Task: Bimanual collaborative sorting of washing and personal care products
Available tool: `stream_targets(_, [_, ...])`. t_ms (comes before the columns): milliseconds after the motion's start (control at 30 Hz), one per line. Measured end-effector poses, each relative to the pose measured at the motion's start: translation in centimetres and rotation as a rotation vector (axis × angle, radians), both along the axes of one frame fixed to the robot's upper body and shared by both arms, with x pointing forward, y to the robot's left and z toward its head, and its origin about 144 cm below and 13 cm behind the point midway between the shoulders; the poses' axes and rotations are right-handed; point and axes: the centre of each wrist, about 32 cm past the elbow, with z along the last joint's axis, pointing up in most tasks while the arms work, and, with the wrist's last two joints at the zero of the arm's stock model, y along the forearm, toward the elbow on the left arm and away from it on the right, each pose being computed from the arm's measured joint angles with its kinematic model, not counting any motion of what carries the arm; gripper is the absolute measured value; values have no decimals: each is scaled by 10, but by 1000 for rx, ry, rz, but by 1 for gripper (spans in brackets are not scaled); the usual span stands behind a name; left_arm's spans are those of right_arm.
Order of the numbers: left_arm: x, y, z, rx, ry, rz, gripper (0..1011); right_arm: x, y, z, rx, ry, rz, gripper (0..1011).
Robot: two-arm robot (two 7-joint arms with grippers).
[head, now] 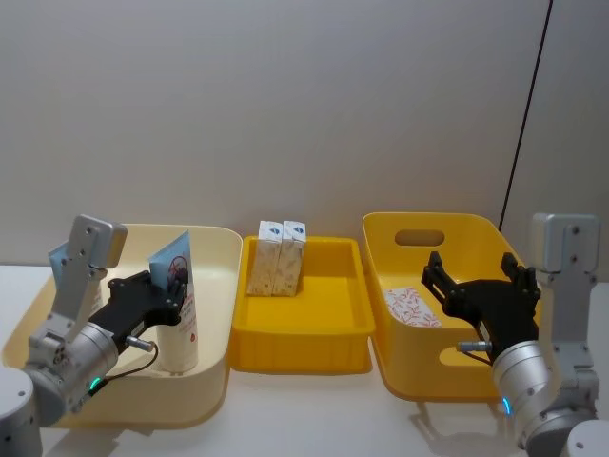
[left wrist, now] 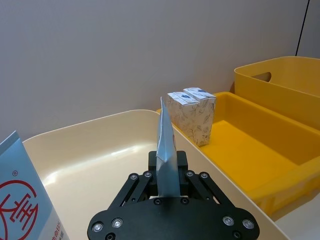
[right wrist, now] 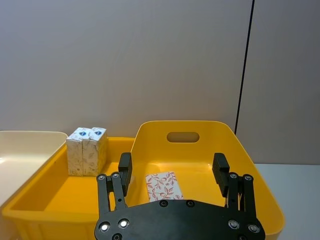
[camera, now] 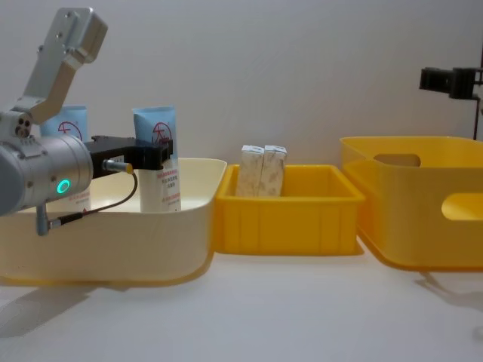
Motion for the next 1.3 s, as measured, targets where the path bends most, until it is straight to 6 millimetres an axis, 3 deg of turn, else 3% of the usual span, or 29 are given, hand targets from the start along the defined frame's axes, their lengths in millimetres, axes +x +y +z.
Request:
stream_targets(1033, [0, 0, 0, 2, -1, 0, 200, 0, 0, 0, 0, 0, 0, 1001])
stream_targets(1300, [2, 2, 8, 6, -50, 6, 199, 0, 0, 0, 0, 0, 0, 1001])
